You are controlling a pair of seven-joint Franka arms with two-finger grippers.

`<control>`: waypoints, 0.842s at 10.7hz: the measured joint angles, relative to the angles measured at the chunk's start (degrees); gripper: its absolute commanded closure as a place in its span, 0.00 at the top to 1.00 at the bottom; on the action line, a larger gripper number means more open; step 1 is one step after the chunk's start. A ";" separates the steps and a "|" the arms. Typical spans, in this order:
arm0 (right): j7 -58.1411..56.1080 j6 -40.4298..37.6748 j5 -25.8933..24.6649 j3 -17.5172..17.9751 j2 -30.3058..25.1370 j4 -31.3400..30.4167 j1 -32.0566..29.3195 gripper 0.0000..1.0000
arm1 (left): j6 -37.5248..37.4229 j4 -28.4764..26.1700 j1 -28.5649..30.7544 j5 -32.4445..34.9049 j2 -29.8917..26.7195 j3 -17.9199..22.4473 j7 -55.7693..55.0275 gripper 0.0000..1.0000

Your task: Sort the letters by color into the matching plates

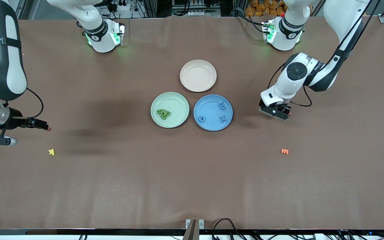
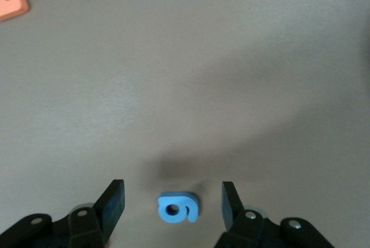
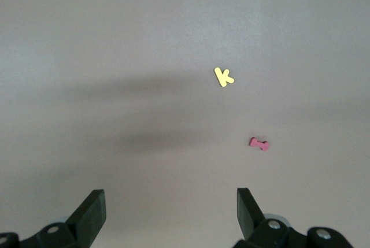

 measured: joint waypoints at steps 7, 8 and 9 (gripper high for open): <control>-0.60 -12.73 -0.13 -0.19 -6.46 8.53 2.58 1.00 | 3.49 -3.60 1.63 0.01 0.01 -0.01 0.49 0.69; -0.60 -14.30 -0.11 -0.20 -7.99 8.63 2.68 1.00 | 3.49 -3.70 1.86 0.01 0.02 -0.01 0.49 0.68; -0.60 -15.97 -0.10 -0.21 -9.37 9.01 2.90 1.00 | 3.49 -3.81 2.05 0.01 0.06 -0.01 0.50 0.68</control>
